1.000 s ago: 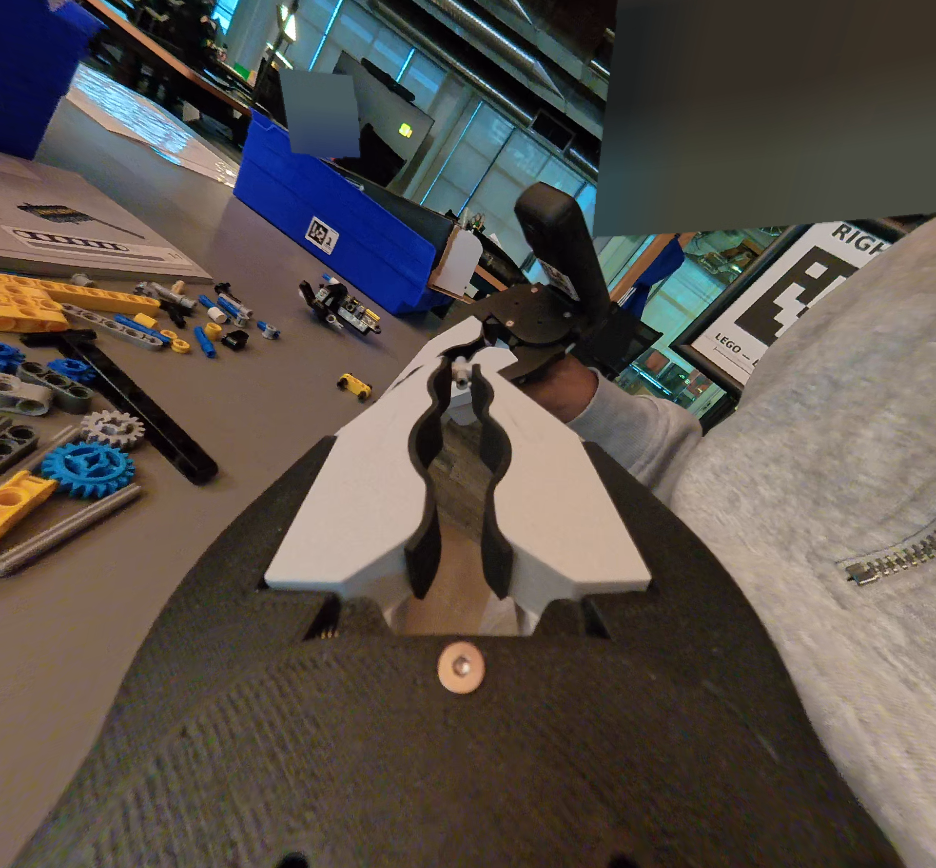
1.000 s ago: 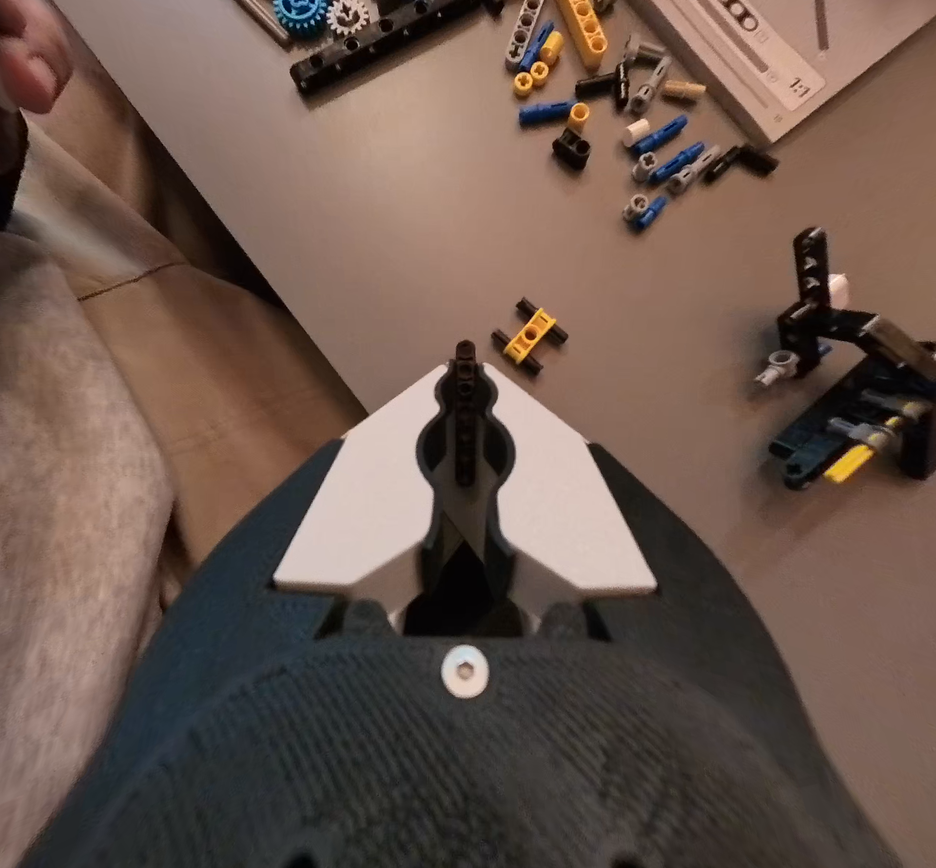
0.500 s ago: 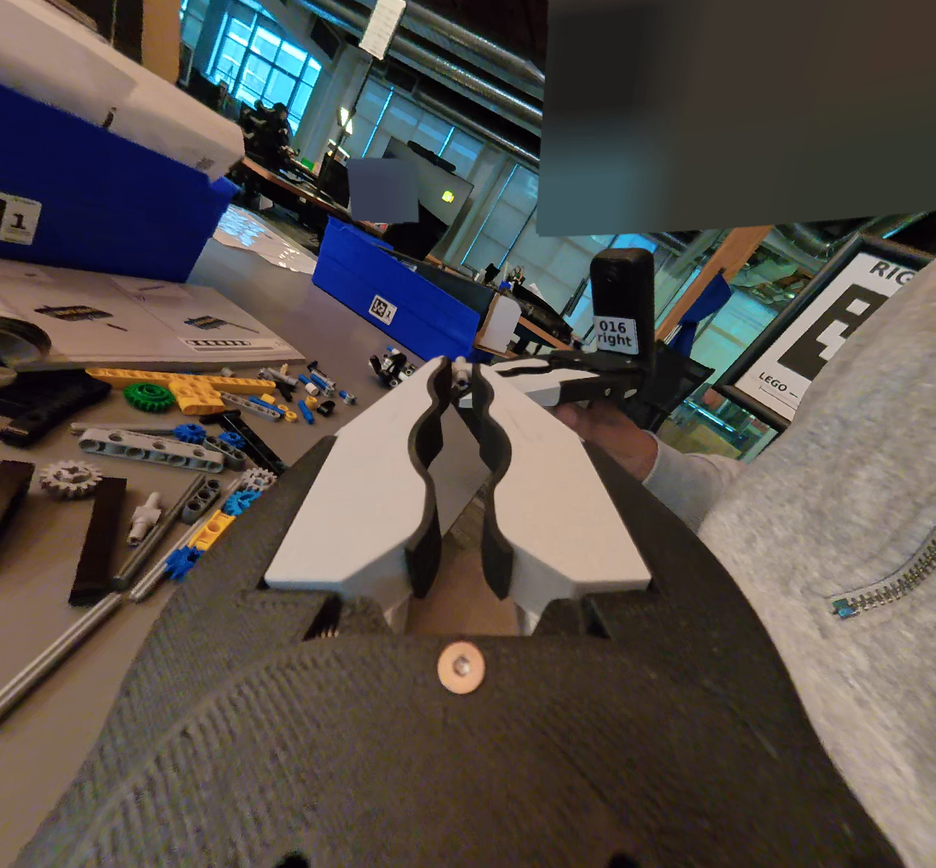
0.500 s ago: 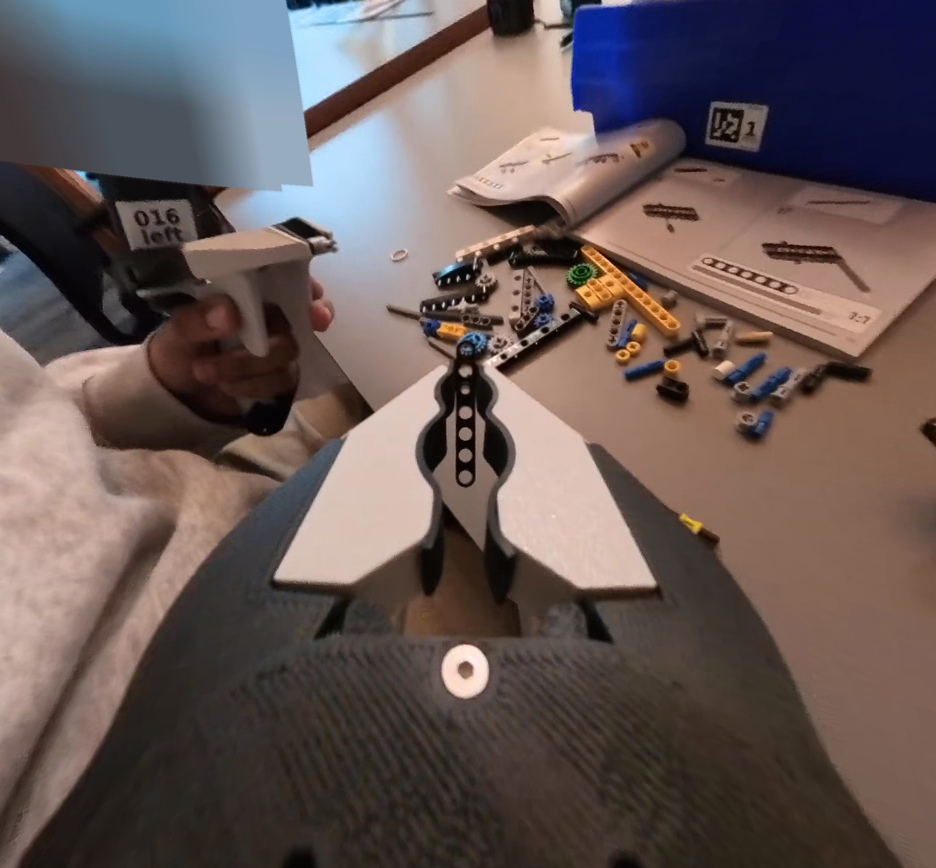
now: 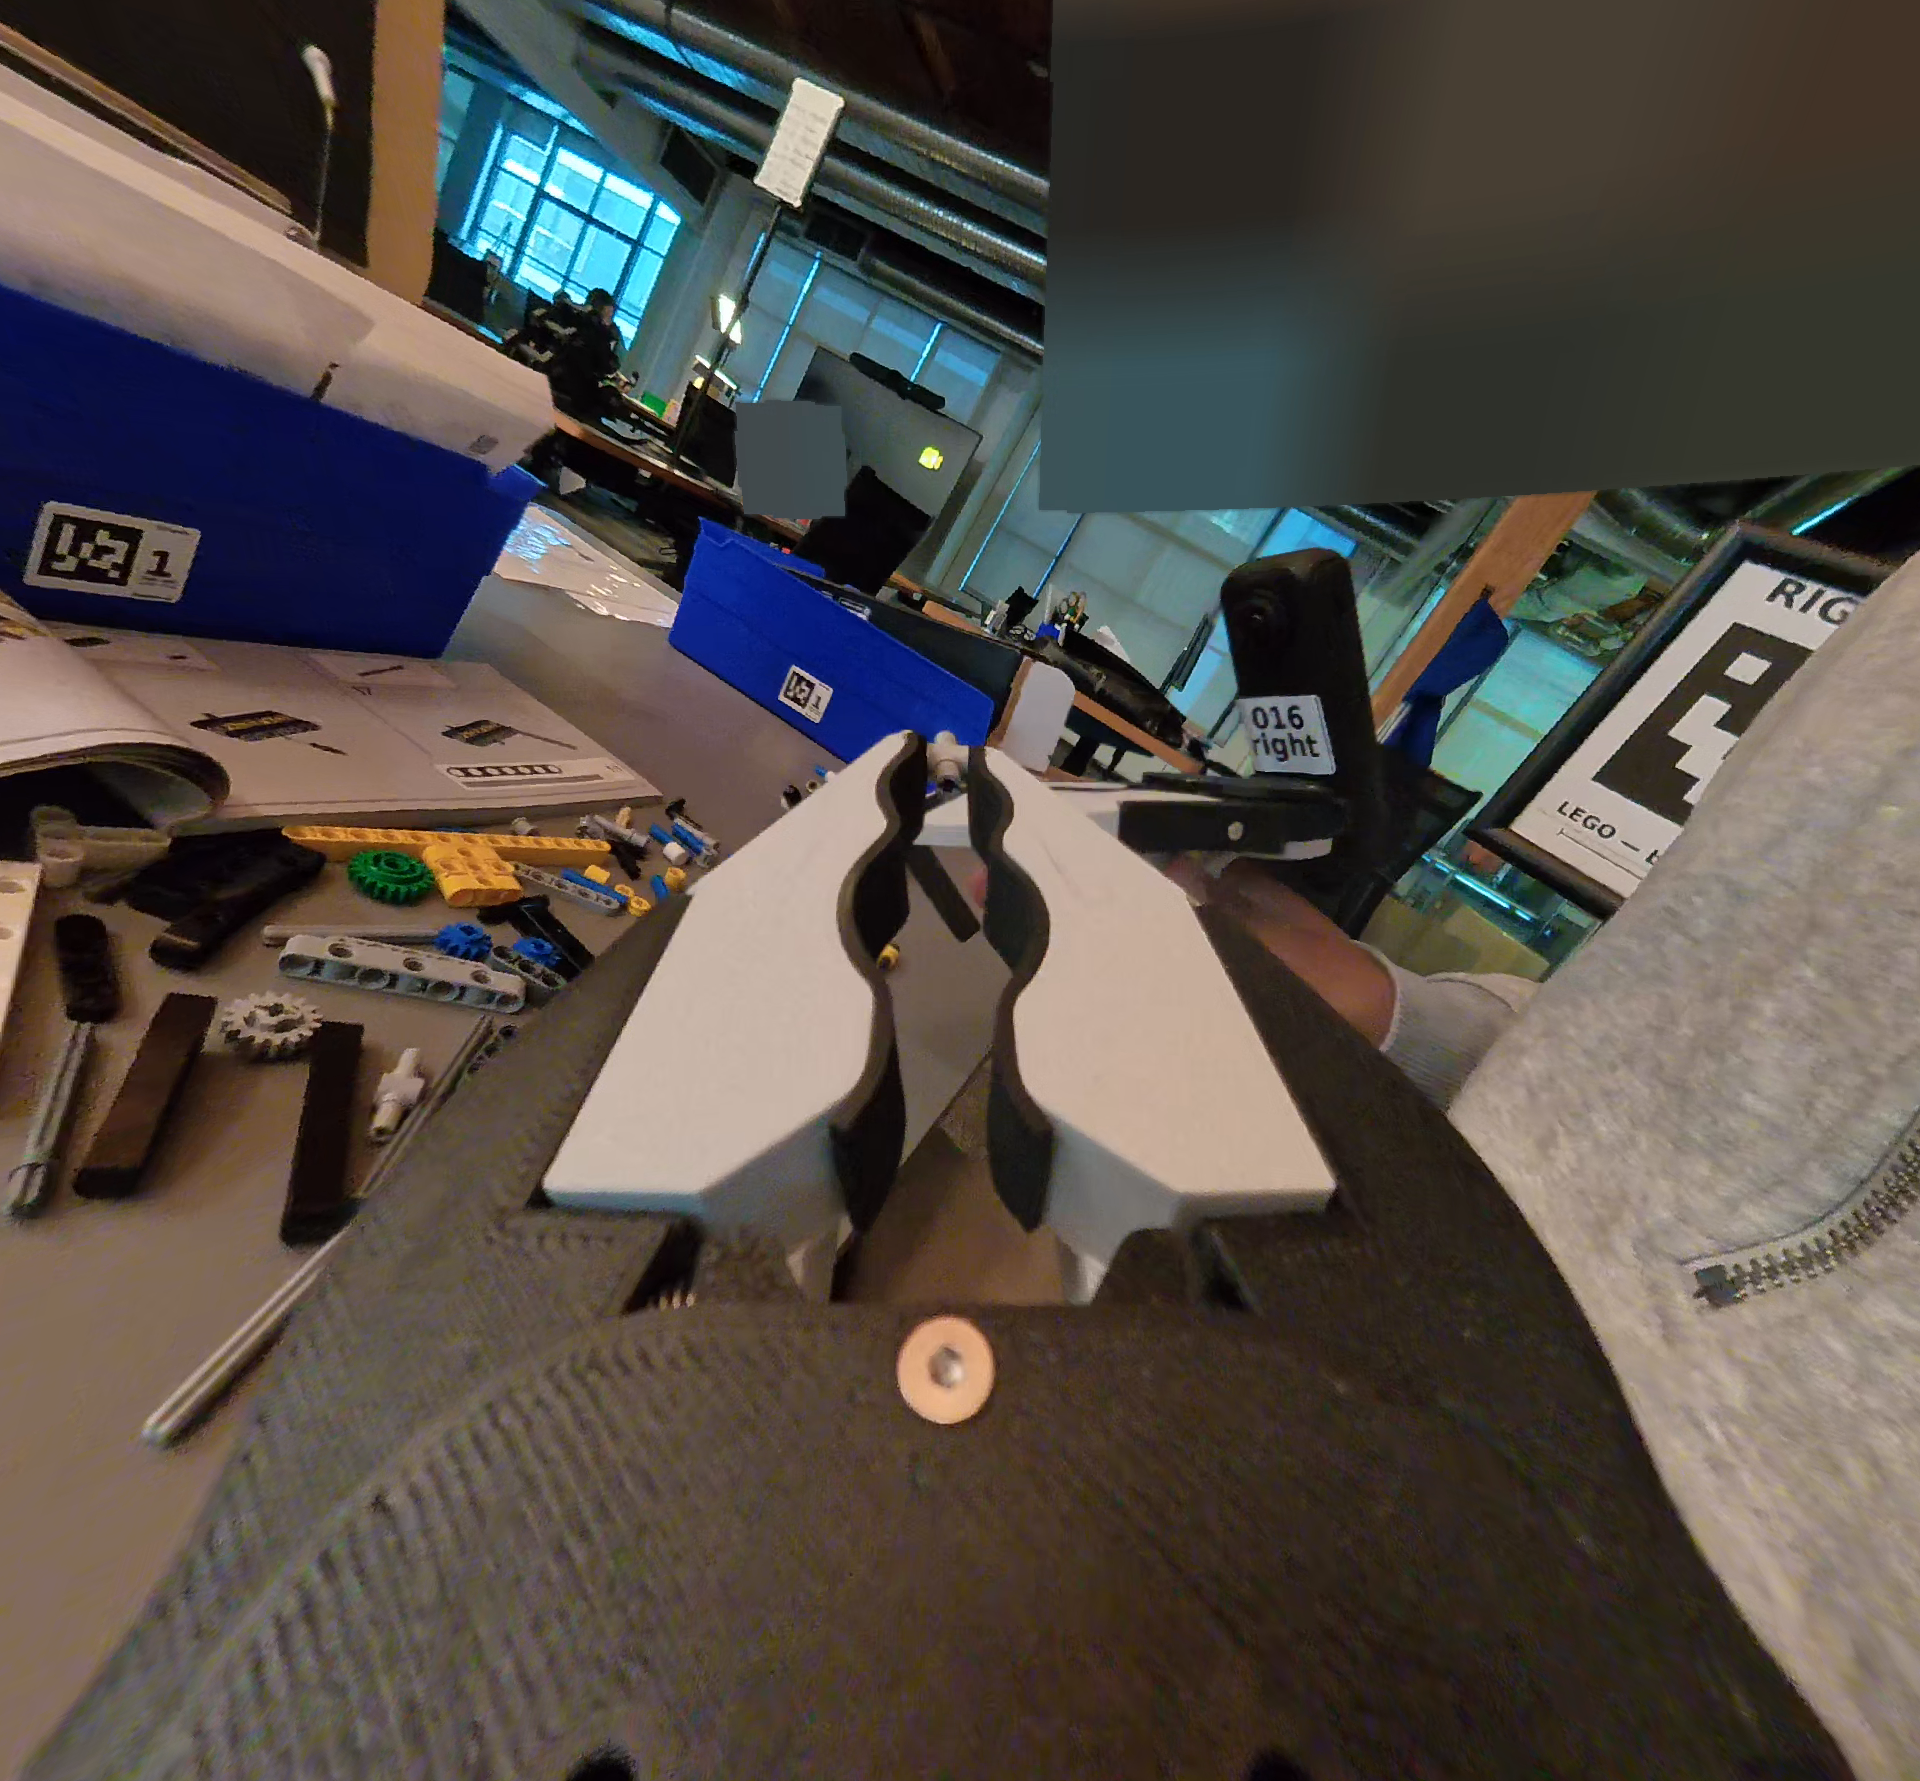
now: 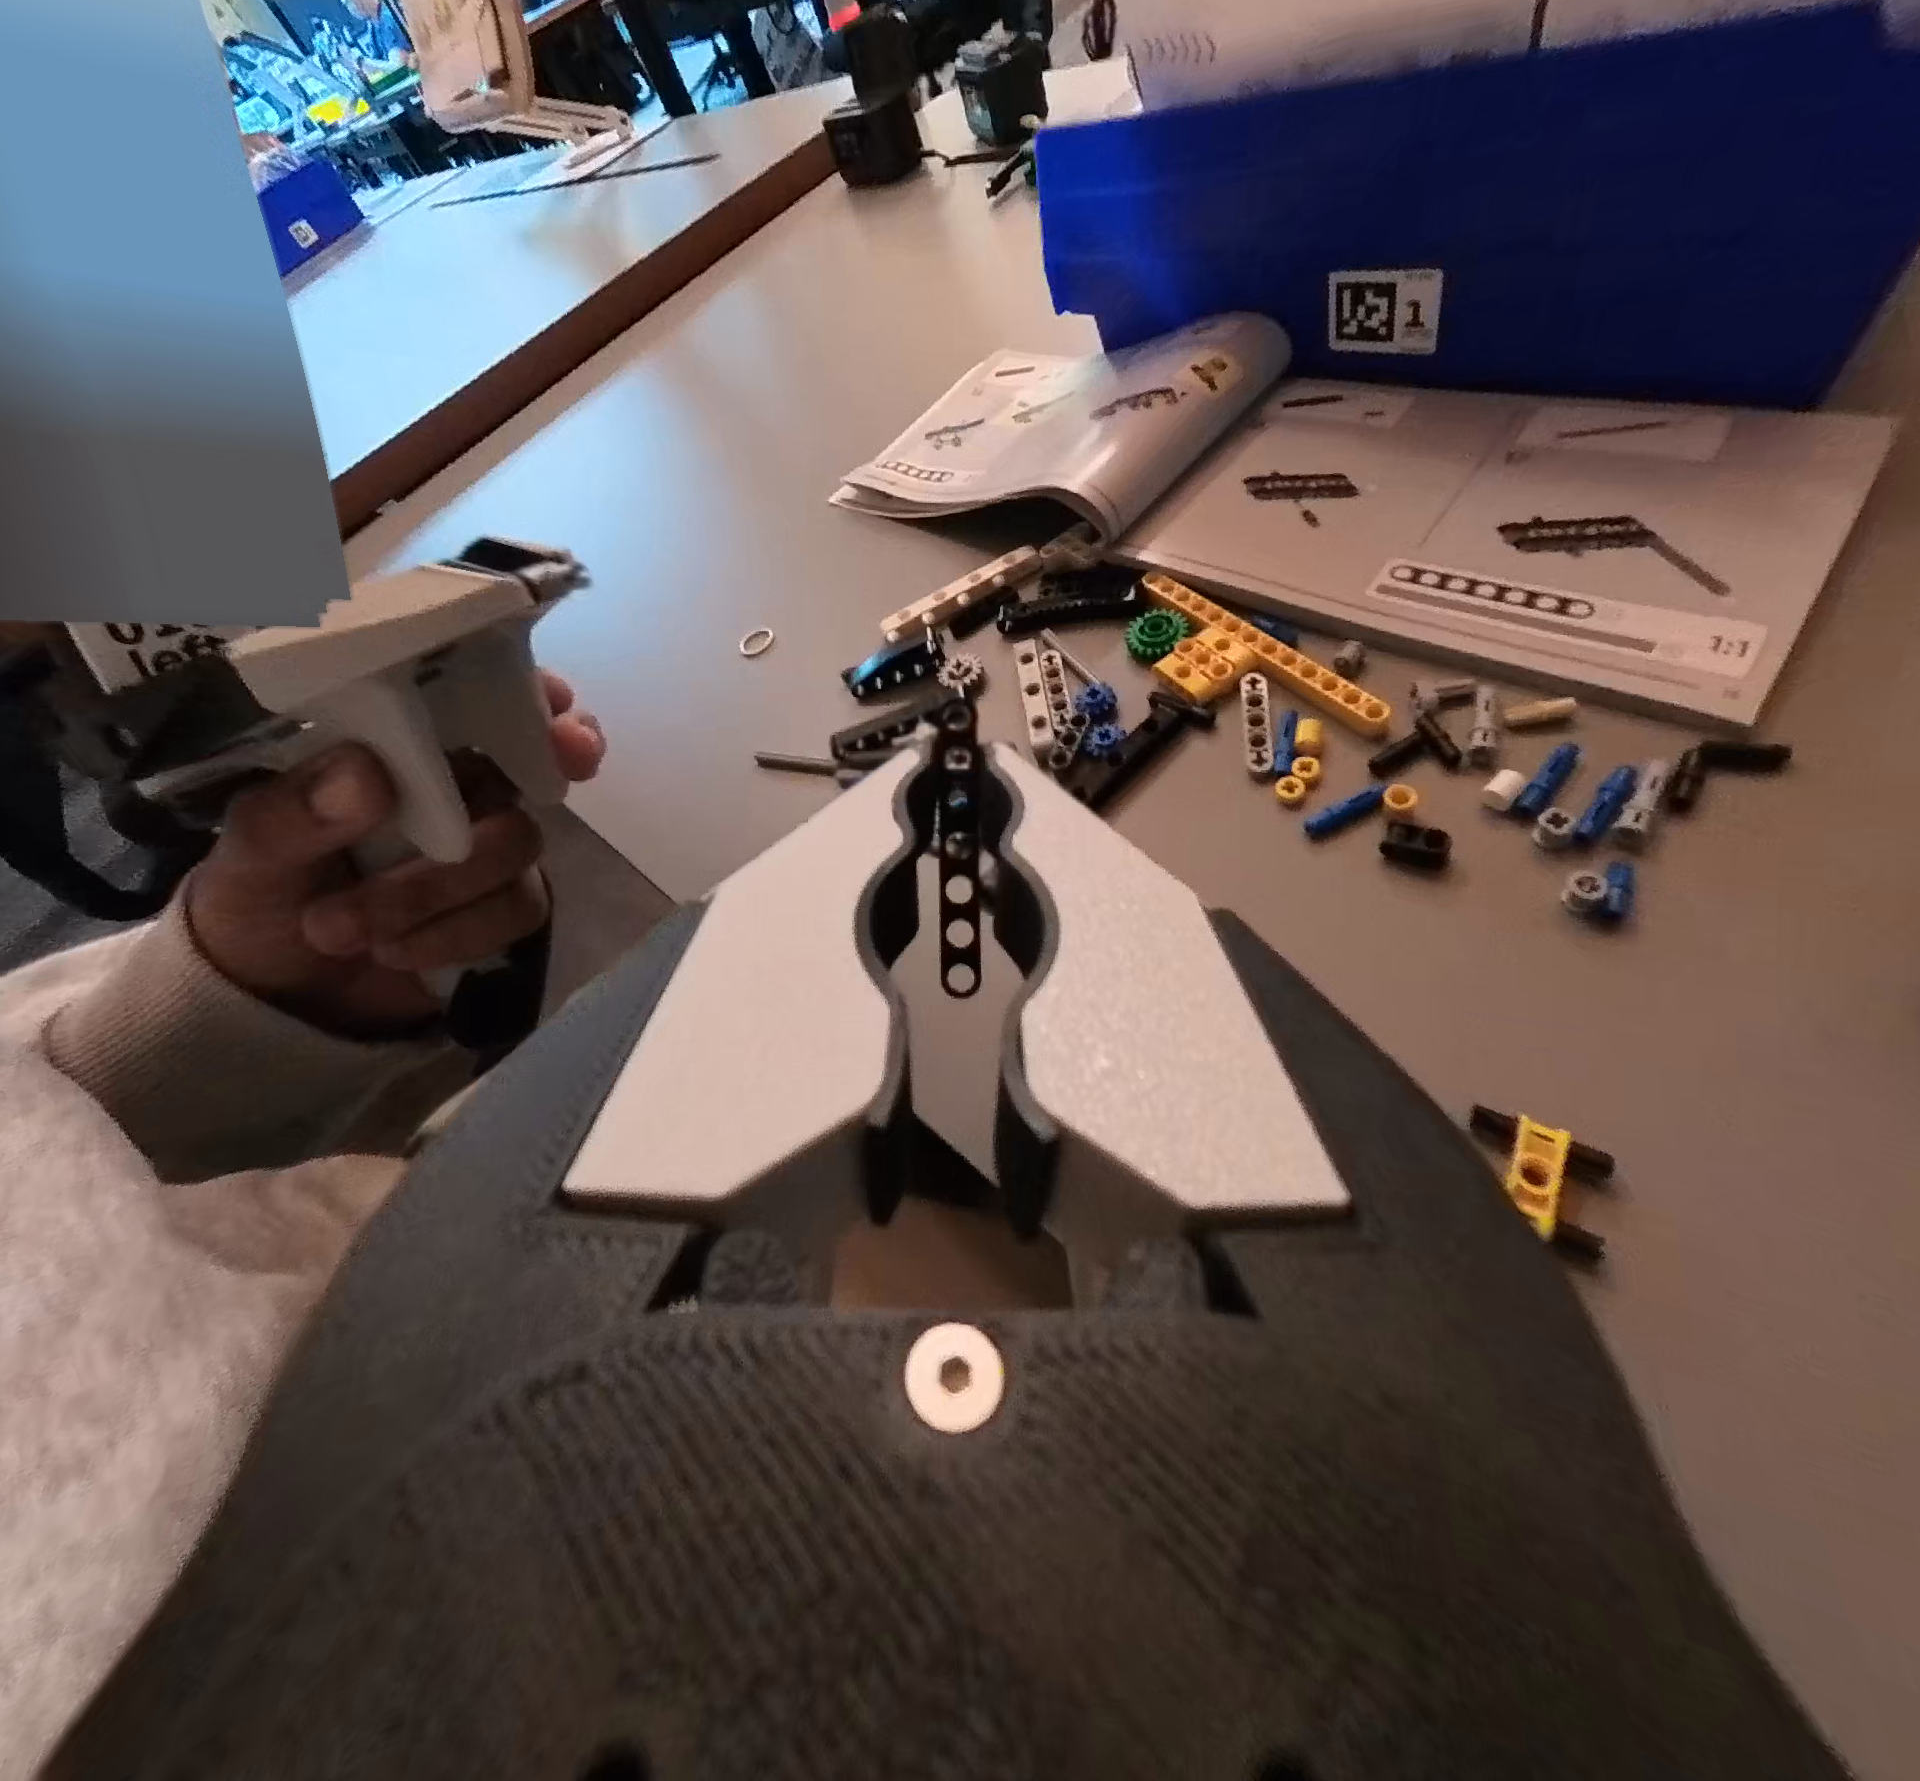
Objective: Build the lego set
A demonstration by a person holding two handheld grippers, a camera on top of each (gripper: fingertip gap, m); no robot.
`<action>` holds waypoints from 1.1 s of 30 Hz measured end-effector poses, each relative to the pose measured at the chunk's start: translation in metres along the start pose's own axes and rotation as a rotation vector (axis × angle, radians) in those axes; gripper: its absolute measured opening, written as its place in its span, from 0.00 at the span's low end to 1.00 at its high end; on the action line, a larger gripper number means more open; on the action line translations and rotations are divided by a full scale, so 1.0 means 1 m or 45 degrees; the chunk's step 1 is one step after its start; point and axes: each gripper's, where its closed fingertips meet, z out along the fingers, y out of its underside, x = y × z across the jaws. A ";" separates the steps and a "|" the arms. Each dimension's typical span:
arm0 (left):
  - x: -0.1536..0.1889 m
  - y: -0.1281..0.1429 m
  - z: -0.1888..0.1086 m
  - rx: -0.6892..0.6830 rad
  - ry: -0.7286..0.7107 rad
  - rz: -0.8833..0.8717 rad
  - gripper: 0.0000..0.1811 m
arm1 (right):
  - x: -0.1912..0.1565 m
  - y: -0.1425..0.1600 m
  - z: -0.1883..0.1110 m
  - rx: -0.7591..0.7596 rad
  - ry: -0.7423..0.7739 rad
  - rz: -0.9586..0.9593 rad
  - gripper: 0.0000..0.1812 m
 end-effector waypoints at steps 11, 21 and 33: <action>0.001 -0.002 -0.002 0.012 0.009 -0.017 0.03 | -0.039 -0.011 0.002 0.066 -0.168 -0.106 0.03; 0.012 0.015 0.008 -0.061 0.055 -0.006 0.03 | -0.043 -0.015 -0.015 0.152 -0.213 -0.033 0.03; 0.049 0.056 0.008 -0.266 0.179 0.165 0.03 | -0.061 0.018 -0.047 -0.013 -0.768 1.055 0.02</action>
